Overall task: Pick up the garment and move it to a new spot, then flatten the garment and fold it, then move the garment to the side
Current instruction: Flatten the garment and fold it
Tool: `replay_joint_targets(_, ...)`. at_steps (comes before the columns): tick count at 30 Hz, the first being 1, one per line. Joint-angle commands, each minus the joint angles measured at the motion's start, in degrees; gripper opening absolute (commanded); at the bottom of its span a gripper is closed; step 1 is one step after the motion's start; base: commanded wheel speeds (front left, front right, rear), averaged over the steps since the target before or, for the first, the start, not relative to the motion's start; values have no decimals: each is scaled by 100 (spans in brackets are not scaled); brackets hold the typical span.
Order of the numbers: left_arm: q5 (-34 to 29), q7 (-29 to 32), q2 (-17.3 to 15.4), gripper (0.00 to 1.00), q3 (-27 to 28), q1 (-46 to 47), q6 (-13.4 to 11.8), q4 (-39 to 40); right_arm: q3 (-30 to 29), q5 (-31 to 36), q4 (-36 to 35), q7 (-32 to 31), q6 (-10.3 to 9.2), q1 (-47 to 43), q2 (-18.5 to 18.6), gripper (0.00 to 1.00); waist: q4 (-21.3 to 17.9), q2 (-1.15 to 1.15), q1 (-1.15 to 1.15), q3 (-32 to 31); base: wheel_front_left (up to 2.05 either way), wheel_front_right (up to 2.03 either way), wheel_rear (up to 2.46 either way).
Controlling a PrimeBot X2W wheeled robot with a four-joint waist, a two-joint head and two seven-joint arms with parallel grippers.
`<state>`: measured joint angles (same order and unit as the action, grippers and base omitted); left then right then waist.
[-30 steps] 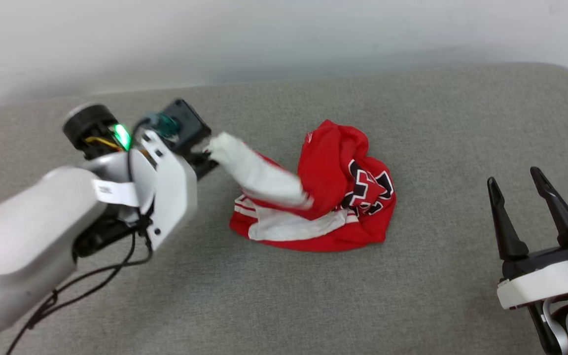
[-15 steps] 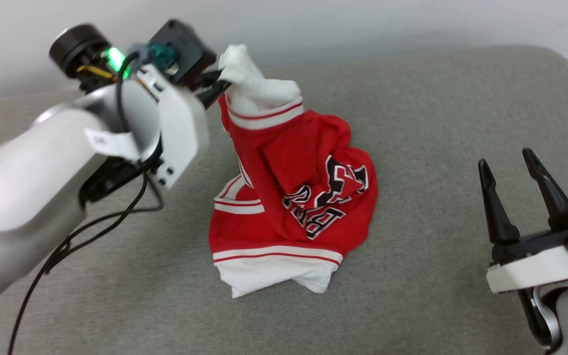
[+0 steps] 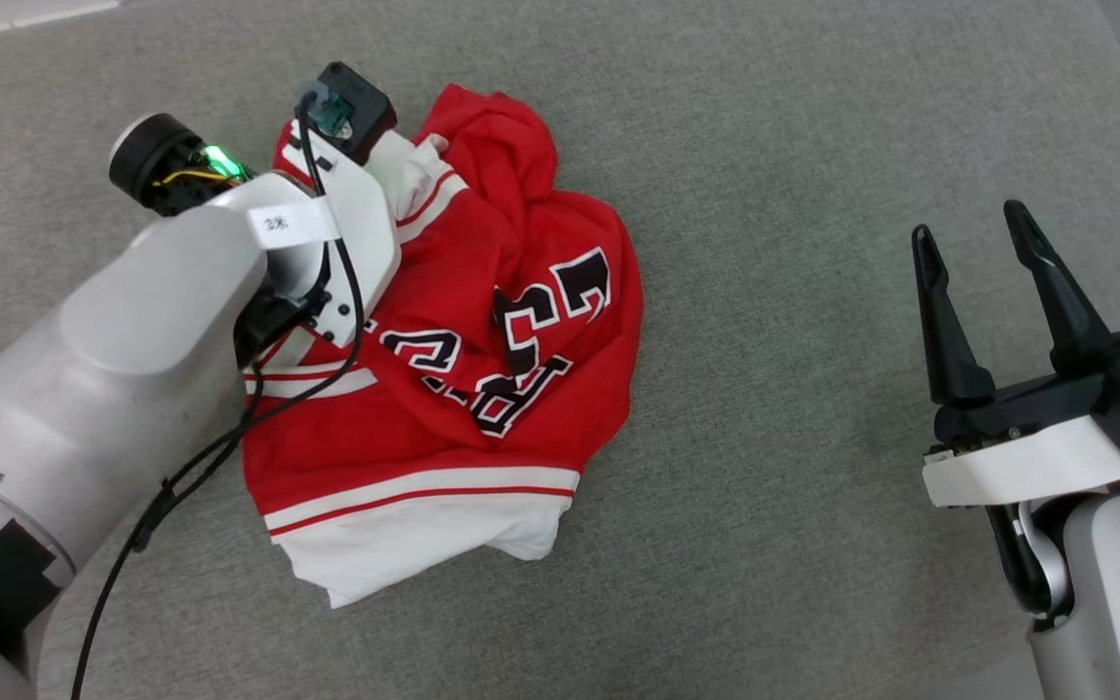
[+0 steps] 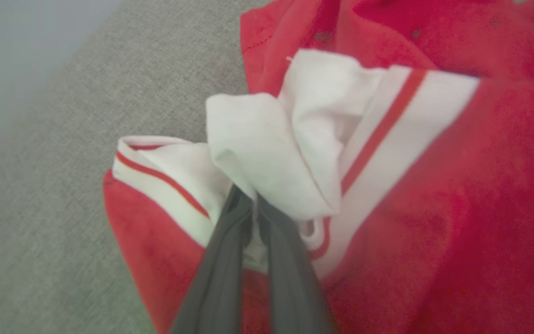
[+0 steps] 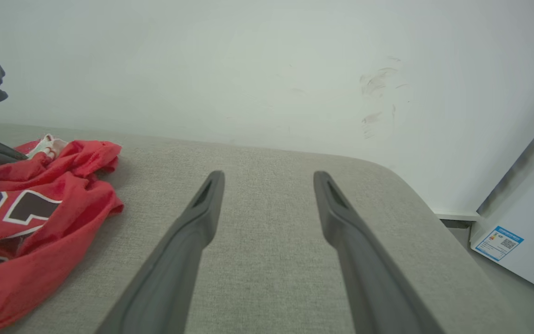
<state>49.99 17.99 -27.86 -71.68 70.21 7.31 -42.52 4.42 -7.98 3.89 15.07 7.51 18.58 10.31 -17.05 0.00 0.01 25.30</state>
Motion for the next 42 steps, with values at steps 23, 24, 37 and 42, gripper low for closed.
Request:
replay_joint_targets(23,1407,2226,-558,100,-174,201,6,1926,-284,93,3,13,-4,-555,95,100,1117,0,-1,-1232,0,0,0)
replay_joint_targets(24,1429,2441,-573,100,-170,110,6,2019,-270,99,-1,13,-4,-541,102,100,1120,0,-1,-1226,0,0,0)
replay_joint_targets(37,1207,3572,-597,100,-172,-1029,7,2436,-129,97,-39,13,-4,-295,92,100,950,0,-1,-840,0,0,0)
replay_joint_targets(42,791,3799,-524,100,-217,-1477,8,2580,-116,83,-5,14,-4,-222,41,100,872,0,-1,-748,0,0,0)
